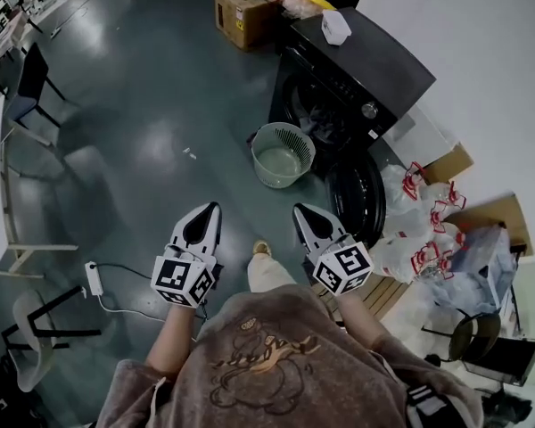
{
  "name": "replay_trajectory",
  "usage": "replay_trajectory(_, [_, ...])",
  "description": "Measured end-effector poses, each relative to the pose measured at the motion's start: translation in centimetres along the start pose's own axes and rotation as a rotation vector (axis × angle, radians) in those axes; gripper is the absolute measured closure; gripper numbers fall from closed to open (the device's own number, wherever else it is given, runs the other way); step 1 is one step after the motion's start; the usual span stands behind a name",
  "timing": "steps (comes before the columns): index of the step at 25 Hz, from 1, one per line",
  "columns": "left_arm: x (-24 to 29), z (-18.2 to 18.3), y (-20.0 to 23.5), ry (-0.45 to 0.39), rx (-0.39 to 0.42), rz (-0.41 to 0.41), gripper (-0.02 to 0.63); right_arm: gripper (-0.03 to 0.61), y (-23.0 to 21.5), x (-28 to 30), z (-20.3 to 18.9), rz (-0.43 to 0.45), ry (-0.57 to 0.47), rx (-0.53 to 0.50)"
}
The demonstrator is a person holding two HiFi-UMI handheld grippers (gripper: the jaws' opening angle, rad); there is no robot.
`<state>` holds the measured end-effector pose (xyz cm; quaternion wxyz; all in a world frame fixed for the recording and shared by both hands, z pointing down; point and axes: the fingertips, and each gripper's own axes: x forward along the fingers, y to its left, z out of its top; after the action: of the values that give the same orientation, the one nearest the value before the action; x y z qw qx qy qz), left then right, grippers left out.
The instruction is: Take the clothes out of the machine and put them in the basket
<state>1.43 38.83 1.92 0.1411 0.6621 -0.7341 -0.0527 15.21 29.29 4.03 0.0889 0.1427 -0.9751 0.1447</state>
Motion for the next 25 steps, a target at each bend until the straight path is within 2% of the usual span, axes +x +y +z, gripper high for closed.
replay_trajectory(8, [11.8,2.4,0.8,0.006,0.012,-0.024,0.607,0.581,-9.4,4.8,3.5,-0.013,-0.004,0.019])
replay_trajectory(15, [17.7,3.4,1.1,0.011,0.025,-0.042,0.607,0.581,-14.5,7.2,4.8,-0.036,-0.001,0.027])
replay_trajectory(21, [22.7,3.9,2.1,0.035,0.044,-0.113,0.607,0.581,-17.4,9.4,5.5,-0.091,-0.018,0.050])
replay_trajectory(25, [27.8,4.5,2.8,0.052,0.062,-0.201,0.607,0.581,-19.8,11.7,6.3,-0.140,-0.042,0.059])
